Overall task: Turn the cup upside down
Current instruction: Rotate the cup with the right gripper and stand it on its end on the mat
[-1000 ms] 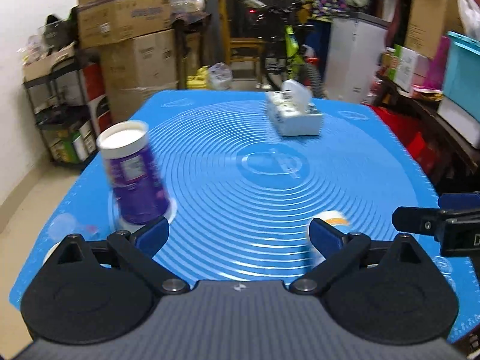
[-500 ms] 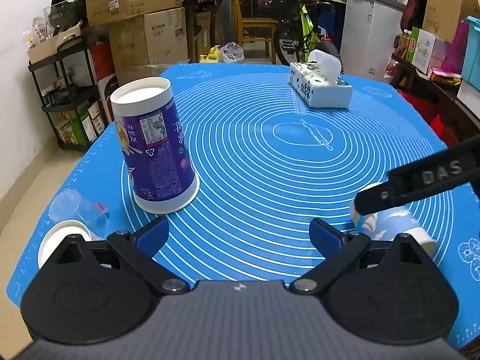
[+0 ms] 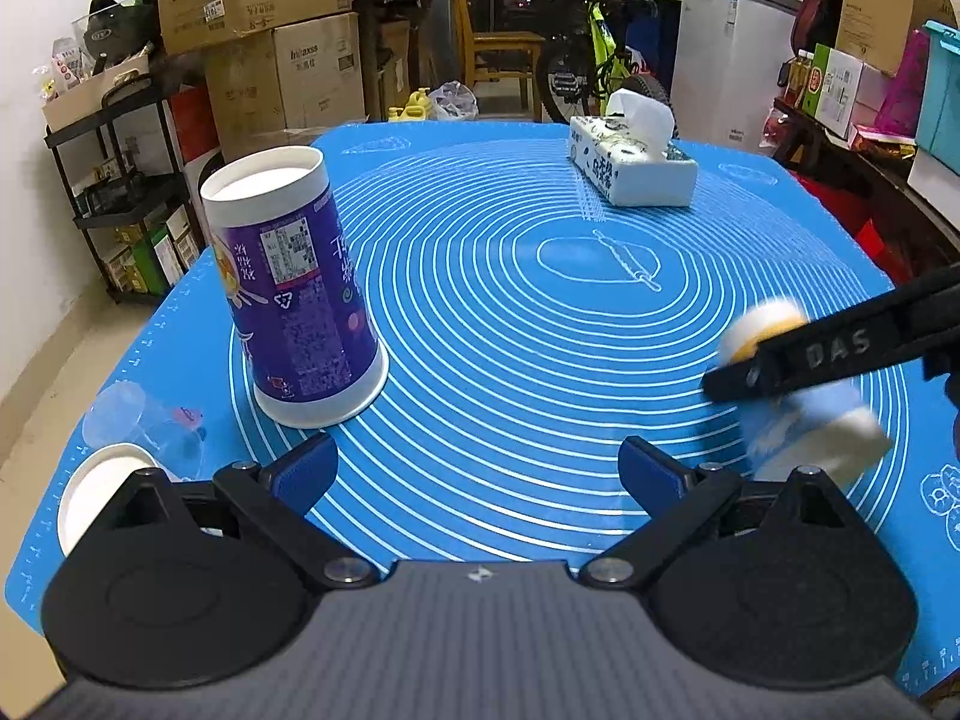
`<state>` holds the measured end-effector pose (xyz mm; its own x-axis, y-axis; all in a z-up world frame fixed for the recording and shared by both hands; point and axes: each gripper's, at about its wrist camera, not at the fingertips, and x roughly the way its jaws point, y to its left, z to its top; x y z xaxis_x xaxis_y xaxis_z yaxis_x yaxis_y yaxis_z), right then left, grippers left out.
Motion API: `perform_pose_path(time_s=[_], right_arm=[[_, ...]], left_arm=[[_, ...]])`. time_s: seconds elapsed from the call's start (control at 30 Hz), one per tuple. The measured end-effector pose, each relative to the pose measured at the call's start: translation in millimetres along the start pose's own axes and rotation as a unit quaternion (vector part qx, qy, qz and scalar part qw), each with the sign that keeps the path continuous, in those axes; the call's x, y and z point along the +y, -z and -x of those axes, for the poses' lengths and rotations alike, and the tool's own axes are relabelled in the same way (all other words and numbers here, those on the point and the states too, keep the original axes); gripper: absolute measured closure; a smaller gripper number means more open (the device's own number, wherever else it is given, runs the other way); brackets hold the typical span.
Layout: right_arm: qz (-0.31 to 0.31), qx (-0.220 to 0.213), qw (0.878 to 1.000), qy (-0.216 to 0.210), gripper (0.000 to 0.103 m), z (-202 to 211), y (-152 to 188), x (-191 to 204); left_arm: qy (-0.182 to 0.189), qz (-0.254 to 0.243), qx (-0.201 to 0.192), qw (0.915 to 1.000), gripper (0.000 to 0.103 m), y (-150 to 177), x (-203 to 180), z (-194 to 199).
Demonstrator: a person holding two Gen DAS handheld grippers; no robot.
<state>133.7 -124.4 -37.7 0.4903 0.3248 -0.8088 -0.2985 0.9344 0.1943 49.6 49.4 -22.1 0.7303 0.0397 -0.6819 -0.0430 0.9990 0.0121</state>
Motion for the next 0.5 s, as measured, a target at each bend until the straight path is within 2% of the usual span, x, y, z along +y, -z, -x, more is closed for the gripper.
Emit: perform_pose_path(time_s=[0.1,0.17,0.23,0.3,0.4,0.5], right_arm=[[0.017,-0.118,0.992,0.037,0.041,17.4,13.6,-0.7],[0.052,-0.194,0.977,0.071,0.041,22.8,26.2,3.0],[0.082,-0.243,0.961,0.104,0.041,19.7,37.4,5.7],[0.093,-0.257,0.955,0.118,0.041,11.3,42.7,2.9],[0.093,-0.244,0.957,0.124,0.041,-0.2,49.3,-8.8],[0.102,-0.263,0.951,0.123,0.041,2.4,61.0,-13.4]], left_arm=[[0.001,0.001,-0.005,1.0000,0.004,-0.5,-2.6,1.1],[0.004,0.002,-0.008,1.0000,0.004,-0.8,-4.5,1.8],[0.007,0.002,-0.011,0.9999,0.004,-0.9,-6.9,1.5],[0.007,0.001,-0.011,0.9999,0.004,-1.1,-8.6,0.1],[0.010,0.002,-0.009,0.9999,0.004,-1.5,-10.3,-1.7],[0.012,-0.003,-0.009,0.9999,0.004,-0.8,-13.0,-2.1]])
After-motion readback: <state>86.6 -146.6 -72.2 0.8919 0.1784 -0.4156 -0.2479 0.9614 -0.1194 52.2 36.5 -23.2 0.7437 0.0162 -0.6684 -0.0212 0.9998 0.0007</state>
